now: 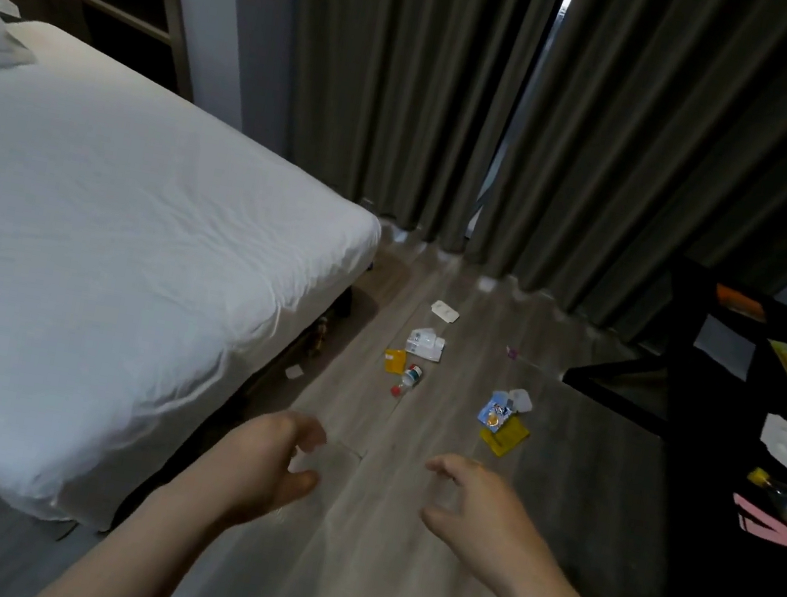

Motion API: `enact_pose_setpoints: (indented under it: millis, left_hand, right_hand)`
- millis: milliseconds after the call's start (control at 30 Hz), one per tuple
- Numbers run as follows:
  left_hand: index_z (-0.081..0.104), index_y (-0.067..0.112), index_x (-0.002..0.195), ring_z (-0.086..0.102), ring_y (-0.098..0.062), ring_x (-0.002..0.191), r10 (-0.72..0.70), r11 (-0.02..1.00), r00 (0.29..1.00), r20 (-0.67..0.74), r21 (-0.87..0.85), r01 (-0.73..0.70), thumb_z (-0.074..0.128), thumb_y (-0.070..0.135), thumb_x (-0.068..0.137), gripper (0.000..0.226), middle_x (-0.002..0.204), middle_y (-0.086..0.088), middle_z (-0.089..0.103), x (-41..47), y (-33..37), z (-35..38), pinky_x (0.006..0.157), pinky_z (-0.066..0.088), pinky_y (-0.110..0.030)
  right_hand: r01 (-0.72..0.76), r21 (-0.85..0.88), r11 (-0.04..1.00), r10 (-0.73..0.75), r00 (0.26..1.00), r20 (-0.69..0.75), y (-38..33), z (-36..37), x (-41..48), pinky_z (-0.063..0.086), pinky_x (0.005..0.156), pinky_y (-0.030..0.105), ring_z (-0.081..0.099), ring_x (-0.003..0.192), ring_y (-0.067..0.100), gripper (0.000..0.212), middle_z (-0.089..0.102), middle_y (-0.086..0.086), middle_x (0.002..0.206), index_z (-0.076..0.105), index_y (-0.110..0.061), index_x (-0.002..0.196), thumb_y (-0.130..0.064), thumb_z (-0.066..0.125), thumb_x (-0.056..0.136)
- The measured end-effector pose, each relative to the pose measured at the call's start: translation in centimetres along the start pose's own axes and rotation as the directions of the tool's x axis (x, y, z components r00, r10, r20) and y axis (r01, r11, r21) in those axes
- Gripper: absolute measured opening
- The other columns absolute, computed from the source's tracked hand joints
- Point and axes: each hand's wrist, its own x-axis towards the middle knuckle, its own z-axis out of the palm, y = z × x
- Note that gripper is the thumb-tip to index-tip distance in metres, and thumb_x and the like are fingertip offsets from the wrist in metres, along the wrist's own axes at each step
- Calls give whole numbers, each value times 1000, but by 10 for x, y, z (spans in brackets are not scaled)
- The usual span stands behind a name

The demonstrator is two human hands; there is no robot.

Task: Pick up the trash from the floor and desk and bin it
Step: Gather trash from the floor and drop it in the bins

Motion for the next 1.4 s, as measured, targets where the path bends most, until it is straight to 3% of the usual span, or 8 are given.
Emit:
enact_pose_setpoints:
  millis: [300, 533, 1000, 1400]
  left_hand:
    - [54, 26, 128, 56, -6, 105, 24, 999, 995, 99, 28, -26, 63, 36, 85, 45, 121, 8, 57, 121, -27, -33, 88, 45, -17]
    - [55, 27, 125, 57, -8, 104, -7, 998, 995, 97, 67, 1, 62, 39, 84, 43, 119, 9, 57, 221, -31, -44, 93, 46, -24]
    - [53, 27, 127, 56, -6, 104, -93, 995, 979, 184, 52, 85, 62, 38, 86, 43, 119, 9, 57, 408, -15, -52, 91, 48, -24]
    - [50, 28, 128, 55, -7, 105, -77, 997, 939, 334, 56, 62, 60, 37, 87, 43, 120, 8, 56, 569, -65, -38, 91, 46, -23]
  right_hand:
    - [-55, 44, 998, 54, 998, 22, -3, -17, 117, 42, 92, 18, 53, 114, 6, 49, 57, -8, 126, 55, -28, 127, -30, 66, 80]
    - [-30, 70, 997, 25, 997, 67, 25, -41, 223, 36, 86, 10, 51, 113, 1, 49, 57, -9, 127, 56, -27, 127, -28, 68, 79]
    - [5, 7, 1000, -6, 983, 182, 85, -112, 408, 42, 94, 21, 52, 118, 8, 47, 56, -6, 130, 54, -27, 128, -29, 64, 81]
    - [-159, -7, 987, 155, 955, 251, 114, -96, 542, 44, 98, 23, 50, 119, 10, 49, 53, -5, 132, 49, -29, 132, -25, 63, 85]
